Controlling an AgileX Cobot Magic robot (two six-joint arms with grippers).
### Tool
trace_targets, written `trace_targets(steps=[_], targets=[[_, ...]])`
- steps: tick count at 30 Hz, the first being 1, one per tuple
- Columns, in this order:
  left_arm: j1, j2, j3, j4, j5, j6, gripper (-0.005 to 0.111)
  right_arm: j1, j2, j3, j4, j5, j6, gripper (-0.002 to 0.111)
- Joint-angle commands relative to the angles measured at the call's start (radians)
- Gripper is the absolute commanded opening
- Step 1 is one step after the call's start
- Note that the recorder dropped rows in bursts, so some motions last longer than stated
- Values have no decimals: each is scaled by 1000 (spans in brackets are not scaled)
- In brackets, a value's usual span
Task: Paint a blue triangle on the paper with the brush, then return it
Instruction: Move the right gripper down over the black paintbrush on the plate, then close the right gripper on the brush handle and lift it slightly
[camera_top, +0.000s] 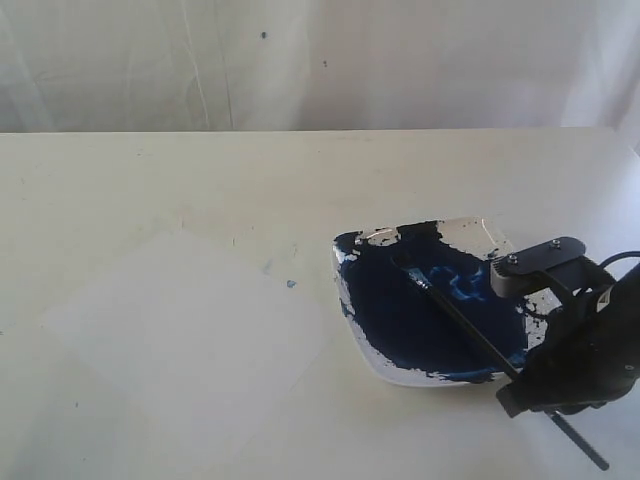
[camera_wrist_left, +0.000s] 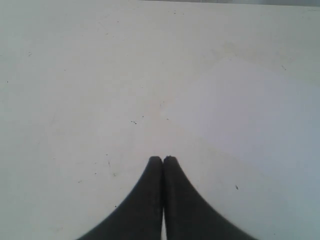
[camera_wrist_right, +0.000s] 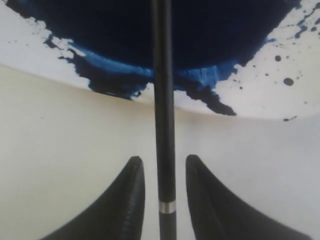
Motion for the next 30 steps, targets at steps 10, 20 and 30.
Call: trace_targets(steps=[10,20,30], targets=[[-7,-4,2,-8,-3,-5,0,4,47,1,-96,-26,81,27],[-7,-4,2,-8,-3,-5,0,4,47,1,-129,3,110,27],[-7,-4,2,-8,-3,-5,0,4,55,1,-211,36,180,12]])
